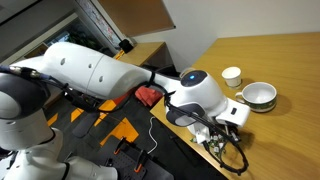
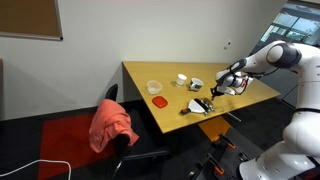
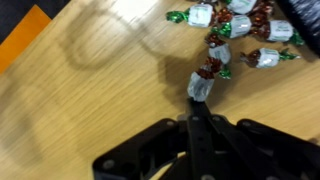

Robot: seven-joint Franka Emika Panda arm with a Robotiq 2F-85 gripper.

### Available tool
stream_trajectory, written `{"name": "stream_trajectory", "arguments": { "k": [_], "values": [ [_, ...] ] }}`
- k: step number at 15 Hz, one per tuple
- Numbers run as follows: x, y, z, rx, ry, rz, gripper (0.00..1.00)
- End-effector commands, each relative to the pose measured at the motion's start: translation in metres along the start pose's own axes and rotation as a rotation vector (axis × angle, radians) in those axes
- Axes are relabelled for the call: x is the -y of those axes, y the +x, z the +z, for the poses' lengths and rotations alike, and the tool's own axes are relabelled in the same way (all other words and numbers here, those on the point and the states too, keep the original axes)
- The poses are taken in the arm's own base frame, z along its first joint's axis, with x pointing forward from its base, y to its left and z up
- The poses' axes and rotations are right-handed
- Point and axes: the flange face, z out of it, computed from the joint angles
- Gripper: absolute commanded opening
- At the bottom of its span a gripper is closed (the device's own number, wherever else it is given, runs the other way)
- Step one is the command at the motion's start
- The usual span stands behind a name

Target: Put one candy inside the clear cup

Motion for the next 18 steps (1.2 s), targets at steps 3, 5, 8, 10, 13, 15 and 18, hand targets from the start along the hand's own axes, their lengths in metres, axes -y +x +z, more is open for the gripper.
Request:
{"name": "stream_trajectory", "arguments": {
  "k": [3,5,8,10,13,15,18],
  "values": [
    [0.068,-0.039,-0.078,-0.144,0.114,-0.116,0.00],
    [0.103,-0.052,-0.098,-0.210,0.167,-0.181,0.00],
    [0.150,-0.073,-0.127,-0.290,0.251,-0.273,0.00],
    [0.171,-0.082,-0.140,-0.307,0.292,-0.317,0.00],
    [0.182,-0.079,-0.133,-0.283,0.295,-0.314,0.02],
    [0.174,-0.081,-0.131,-0.277,0.285,-0.314,0.02],
    [0.165,-0.079,-0.128,-0.275,0.277,-0.312,0.02]
  ]
}}
